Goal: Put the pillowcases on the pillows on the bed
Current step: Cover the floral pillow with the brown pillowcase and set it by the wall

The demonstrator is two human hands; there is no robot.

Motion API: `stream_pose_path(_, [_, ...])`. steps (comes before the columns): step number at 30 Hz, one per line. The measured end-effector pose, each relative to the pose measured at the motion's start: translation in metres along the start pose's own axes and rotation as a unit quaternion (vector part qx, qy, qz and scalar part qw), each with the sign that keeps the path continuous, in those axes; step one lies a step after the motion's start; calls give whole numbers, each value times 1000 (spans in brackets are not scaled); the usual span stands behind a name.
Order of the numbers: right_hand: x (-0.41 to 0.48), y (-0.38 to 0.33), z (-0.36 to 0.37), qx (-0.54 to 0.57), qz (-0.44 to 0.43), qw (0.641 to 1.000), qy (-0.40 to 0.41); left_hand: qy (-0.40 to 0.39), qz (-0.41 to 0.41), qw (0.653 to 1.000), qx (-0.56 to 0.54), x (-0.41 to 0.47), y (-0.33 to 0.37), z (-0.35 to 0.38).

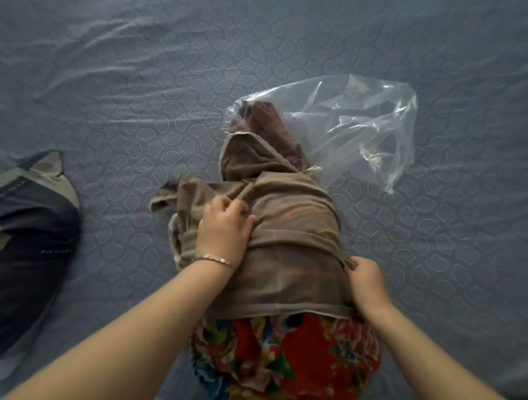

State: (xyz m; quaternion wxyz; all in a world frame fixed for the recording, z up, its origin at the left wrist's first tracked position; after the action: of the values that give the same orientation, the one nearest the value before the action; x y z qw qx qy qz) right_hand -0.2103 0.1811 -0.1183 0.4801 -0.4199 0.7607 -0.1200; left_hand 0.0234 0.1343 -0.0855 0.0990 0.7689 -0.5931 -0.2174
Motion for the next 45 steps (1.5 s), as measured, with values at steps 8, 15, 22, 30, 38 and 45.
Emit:
stream_pose_path(8, [-3,-1,8,-77,-14,996,36,80,79,991,-70,-20,24,-29])
stream_pose_path(15, [5,3,11,-95,-20,995,35,32,226,973,-13,-100,27,-21])
stream_pose_path(22, [-11,15,-11,-33,-84,995,35,-124,-21,991,45,-26,13,-18])
stream_pose_path(30, [11,-2,-13,112,-11,992,-54,-220,-50,970,85,57,2,15])
stream_pose_path(38, [74,-45,-10,7,-24,999,-20,-243,-27,956,164,49,2,42])
stream_pose_path(45, [79,-12,-32,-38,-89,991,95,-36,359,927,101,39,16,-13])
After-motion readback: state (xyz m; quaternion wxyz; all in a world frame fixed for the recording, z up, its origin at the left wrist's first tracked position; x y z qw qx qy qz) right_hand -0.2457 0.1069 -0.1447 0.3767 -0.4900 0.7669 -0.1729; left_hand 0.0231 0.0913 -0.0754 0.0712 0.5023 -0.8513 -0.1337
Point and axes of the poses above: each hand's wrist, its own x-axis towards the middle knuckle, its own z-axis out of the palm, y = z × x, the point moved 4 cm from there along x, towards the middle knuckle, and after that the axes turned 2 degrees about y, right-handed, at the moved point
